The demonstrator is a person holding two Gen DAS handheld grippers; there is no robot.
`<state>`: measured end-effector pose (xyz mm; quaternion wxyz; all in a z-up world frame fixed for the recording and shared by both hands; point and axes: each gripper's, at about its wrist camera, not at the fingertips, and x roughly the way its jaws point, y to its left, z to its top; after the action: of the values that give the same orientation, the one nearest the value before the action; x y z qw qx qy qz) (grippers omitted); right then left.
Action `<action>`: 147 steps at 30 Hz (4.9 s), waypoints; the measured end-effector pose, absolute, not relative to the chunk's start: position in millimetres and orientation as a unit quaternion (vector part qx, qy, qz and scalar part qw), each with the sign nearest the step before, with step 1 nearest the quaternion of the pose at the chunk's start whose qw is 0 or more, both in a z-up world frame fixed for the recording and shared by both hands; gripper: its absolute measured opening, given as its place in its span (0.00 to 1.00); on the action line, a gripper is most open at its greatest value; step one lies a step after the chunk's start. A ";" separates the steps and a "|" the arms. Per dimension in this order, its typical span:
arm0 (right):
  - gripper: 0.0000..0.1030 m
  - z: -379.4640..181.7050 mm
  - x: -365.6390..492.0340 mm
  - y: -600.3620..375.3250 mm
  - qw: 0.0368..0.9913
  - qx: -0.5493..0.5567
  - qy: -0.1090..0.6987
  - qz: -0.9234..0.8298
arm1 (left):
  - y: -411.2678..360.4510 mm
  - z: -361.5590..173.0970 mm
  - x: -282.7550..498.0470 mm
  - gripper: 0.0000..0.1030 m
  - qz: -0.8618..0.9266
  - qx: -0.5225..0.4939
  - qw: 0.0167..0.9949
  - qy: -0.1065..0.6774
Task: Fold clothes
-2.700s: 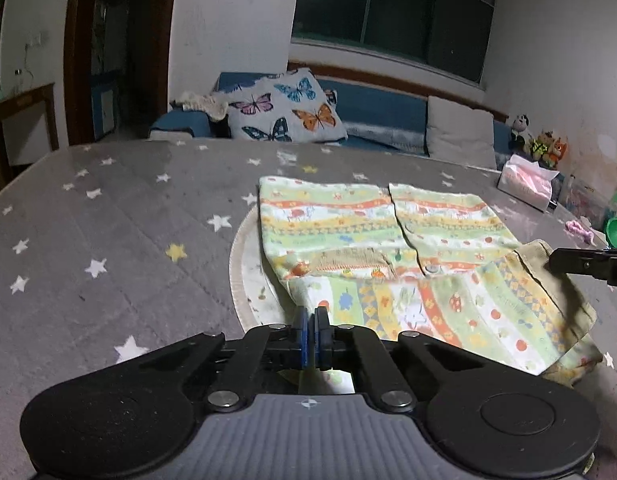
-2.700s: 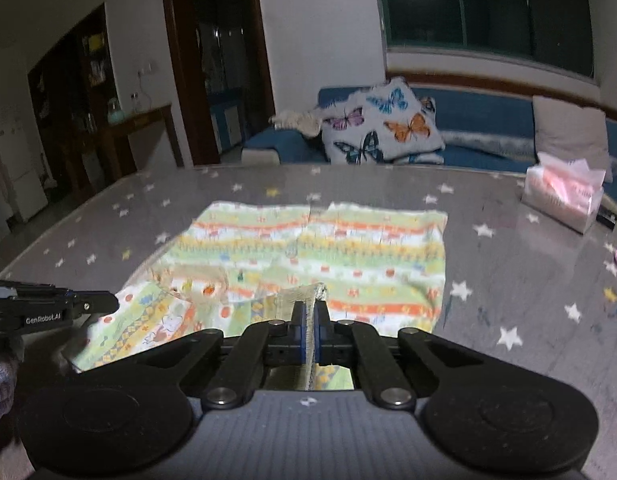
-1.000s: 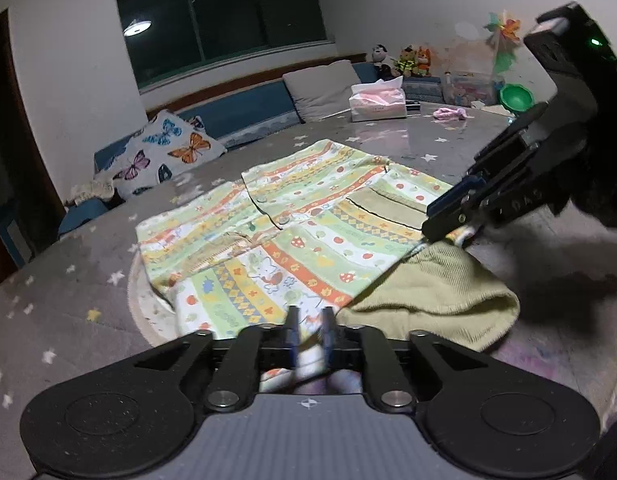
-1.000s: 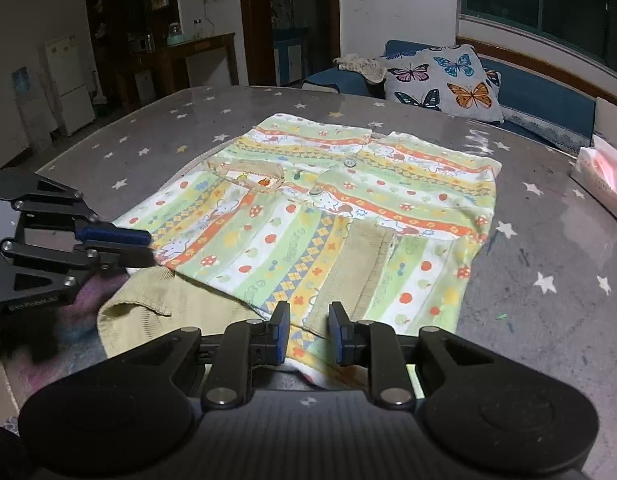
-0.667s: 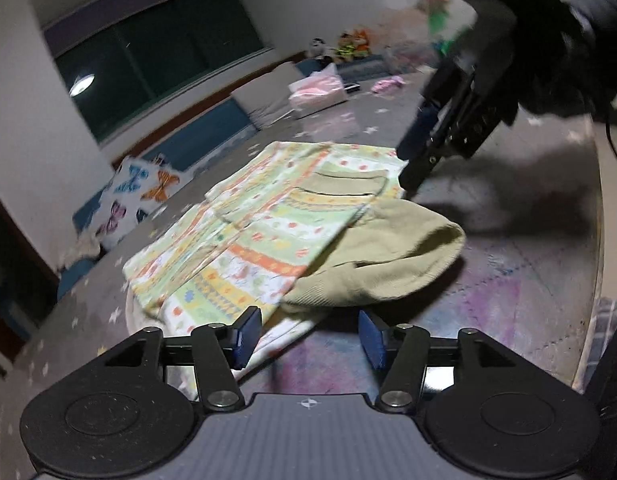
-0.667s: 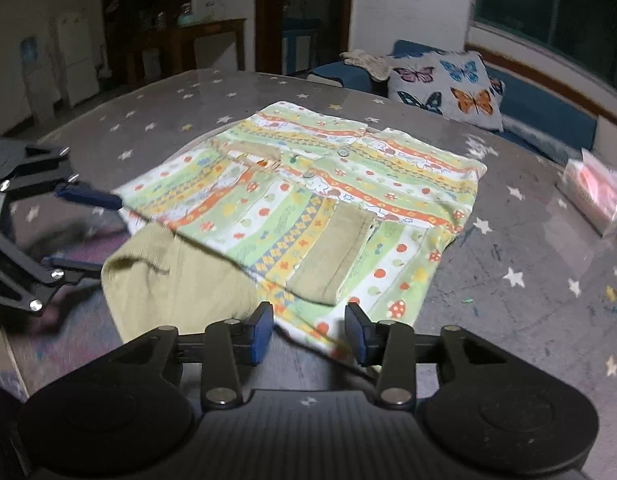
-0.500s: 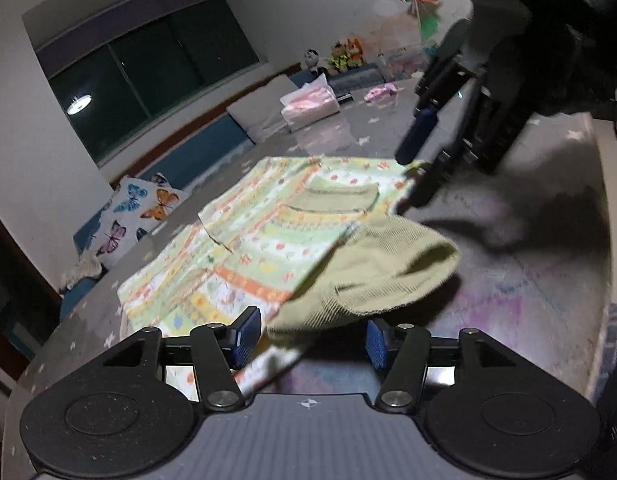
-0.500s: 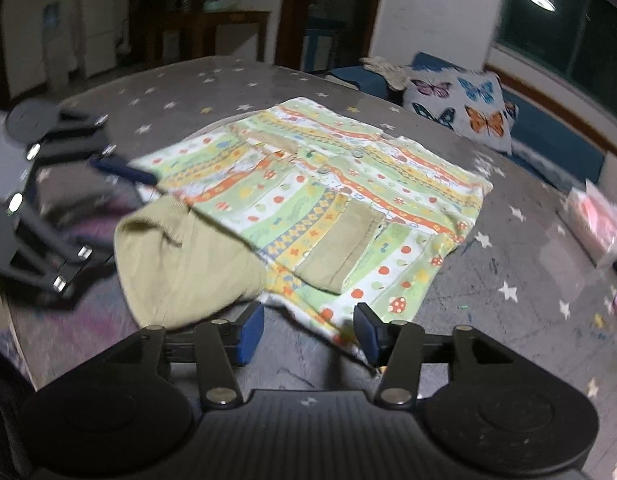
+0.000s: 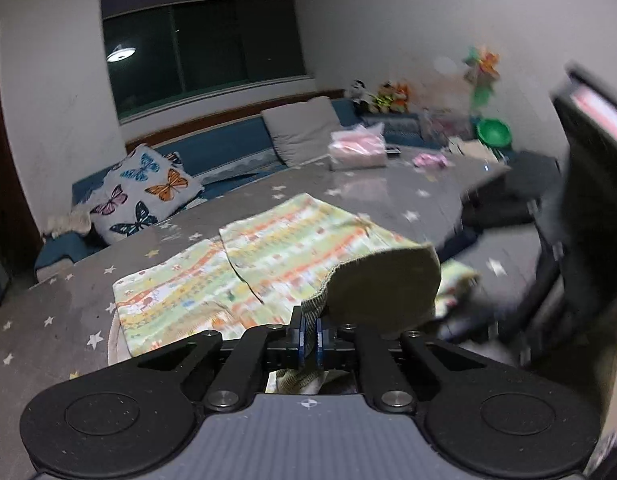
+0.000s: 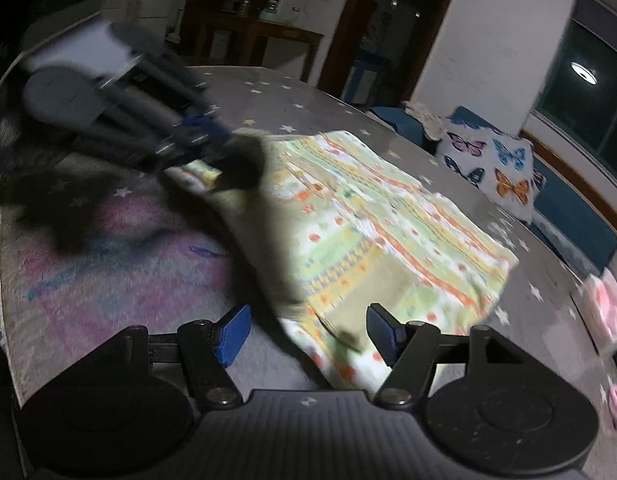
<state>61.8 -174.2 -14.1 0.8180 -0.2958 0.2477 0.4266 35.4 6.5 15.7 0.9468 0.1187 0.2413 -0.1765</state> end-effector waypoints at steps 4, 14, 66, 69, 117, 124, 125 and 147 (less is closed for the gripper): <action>0.39 -20.4 74.6 -162.1 0.815 -0.286 0.261 0.431 | 14.6 18.8 56.6 0.06 -0.173 0.095 0.947 0.254; 0.10 -3.2 117.9 -175.8 0.827 -0.176 0.332 0.418 | 40.1 10.3 21.7 0.41 -0.152 0.104 0.948 0.259; 0.04 57.0 166.0 -152.4 0.840 -0.156 0.325 0.405 | 77.9 33.2 80.0 0.07 -0.093 0.133 0.942 0.295; 0.07 33.2 195.9 -142.0 0.845 -0.142 0.345 0.384 | 85.7 10.8 112.3 0.08 -0.079 0.107 0.936 0.325; 0.11 -30.2 227.3 -128.4 0.854 -0.050 0.383 0.350 | 53.6 -5.6 167.8 0.20 -0.094 -0.002 0.917 0.387; 0.11 -11.7 201.3 -131.0 0.846 -0.074 0.363 0.382 | 52.2 -8.8 168.5 0.20 -0.091 0.004 0.920 0.381; 0.11 -10.1 196.1 -129.5 0.844 -0.081 0.360 0.390 | 50.8 -9.0 168.0 0.20 -0.089 0.007 0.921 0.379; 0.20 -7.8 97.4 -146.4 0.821 -0.128 0.342 0.439 | 41.1 11.9 107.6 0.21 -0.068 0.043 0.945 0.316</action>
<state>97.4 -146.4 -7.8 0.8212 -0.1276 0.3417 0.4389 107.6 41.1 11.9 0.9453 0.0431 0.3162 -0.0681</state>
